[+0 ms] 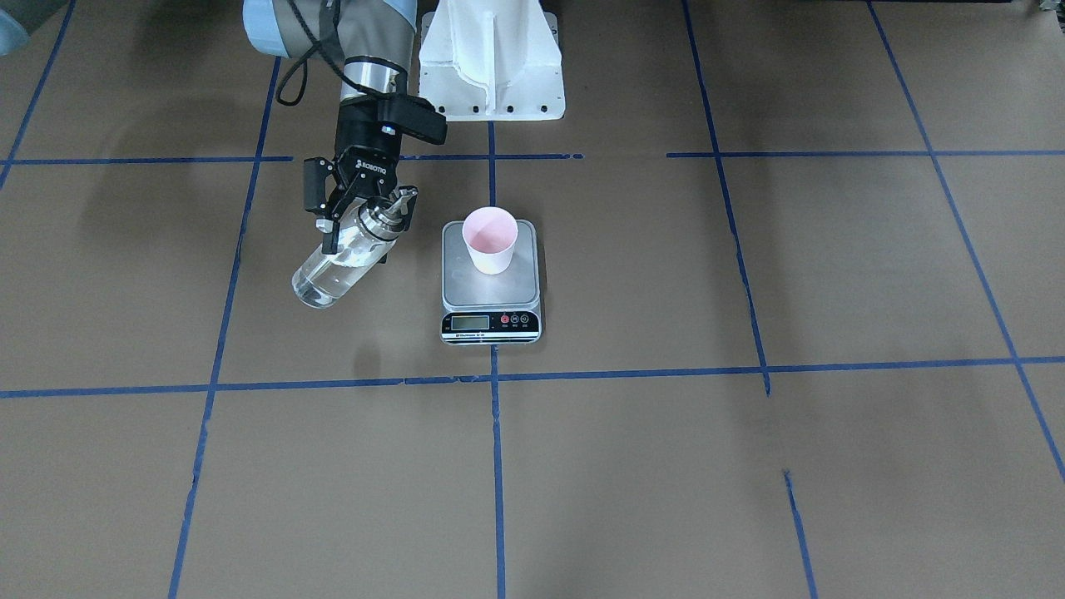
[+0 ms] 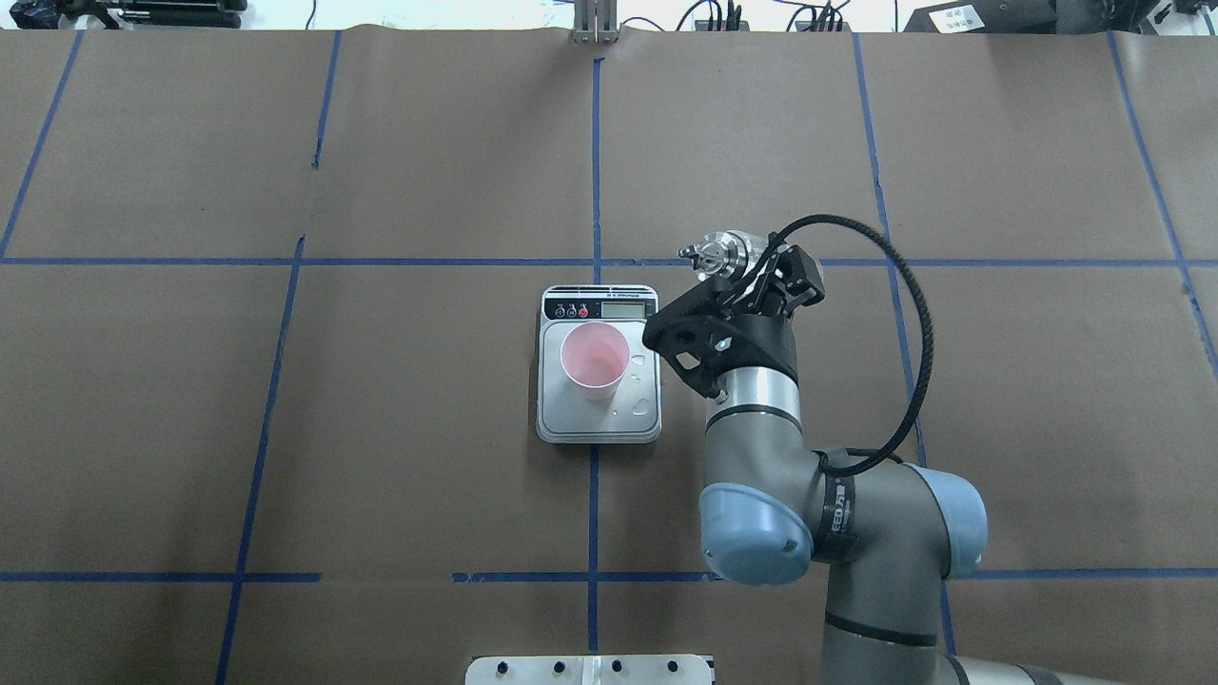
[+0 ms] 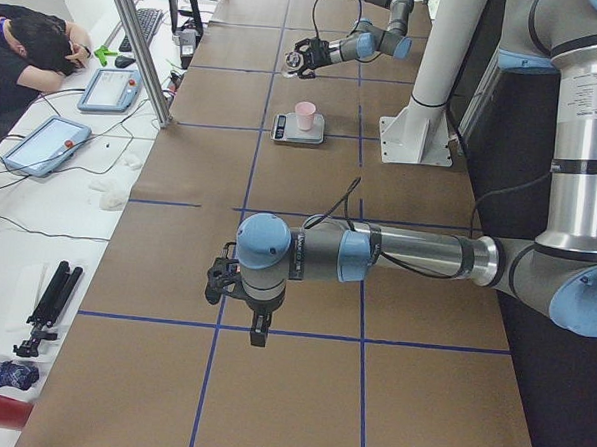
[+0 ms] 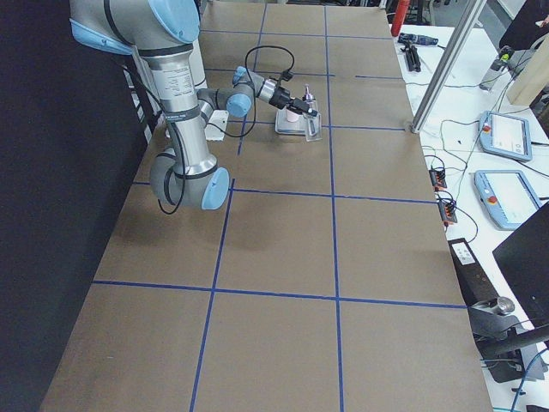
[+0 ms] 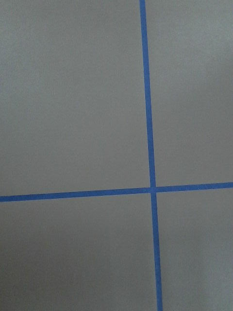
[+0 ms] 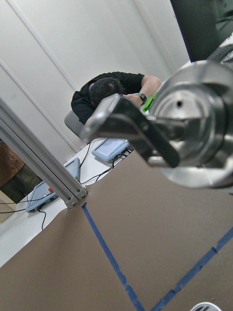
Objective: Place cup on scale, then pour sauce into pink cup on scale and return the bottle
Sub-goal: 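Carry the bottle with the right gripper over the pink cup, then tilt the bottle with the right gripper to pour into the cup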
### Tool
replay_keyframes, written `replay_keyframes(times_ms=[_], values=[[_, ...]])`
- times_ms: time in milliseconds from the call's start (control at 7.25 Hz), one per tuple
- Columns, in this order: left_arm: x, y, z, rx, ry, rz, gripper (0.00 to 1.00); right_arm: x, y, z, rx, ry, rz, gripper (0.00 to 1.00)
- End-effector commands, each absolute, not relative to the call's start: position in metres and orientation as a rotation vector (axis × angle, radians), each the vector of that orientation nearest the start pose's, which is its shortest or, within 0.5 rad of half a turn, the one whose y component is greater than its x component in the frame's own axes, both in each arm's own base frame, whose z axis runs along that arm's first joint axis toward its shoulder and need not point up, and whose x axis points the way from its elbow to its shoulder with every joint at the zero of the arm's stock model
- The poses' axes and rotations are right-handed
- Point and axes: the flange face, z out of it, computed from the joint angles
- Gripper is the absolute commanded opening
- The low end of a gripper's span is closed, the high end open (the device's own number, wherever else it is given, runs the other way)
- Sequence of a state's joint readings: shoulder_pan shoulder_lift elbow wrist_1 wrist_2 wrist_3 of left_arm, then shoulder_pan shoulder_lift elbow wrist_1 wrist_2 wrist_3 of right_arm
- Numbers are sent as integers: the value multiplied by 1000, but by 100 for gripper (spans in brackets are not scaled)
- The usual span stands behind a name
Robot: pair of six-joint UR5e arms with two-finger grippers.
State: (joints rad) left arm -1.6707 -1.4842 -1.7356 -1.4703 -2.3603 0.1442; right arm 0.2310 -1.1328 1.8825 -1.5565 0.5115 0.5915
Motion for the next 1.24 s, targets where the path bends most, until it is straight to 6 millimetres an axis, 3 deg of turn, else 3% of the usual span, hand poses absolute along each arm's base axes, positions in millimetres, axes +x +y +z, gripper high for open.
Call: replay_keyframes(times_ms=[0, 138, 552, 1103], values=[[-107, -443, 630, 70, 786, 31, 100, -529, -332, 257, 1289, 230, -384, 0], [-107, -443, 631, 69, 786, 32, 100, -537, -335, 270, 1297, 297, -404, 0], [-107, -442, 635, 60, 785, 29, 100, -566, -341, 259, 1320, 426, -461, 0], [-107, -437, 639, 50, 788, 24, 100, -575, -344, 269, 1323, 569, -533, 0]])
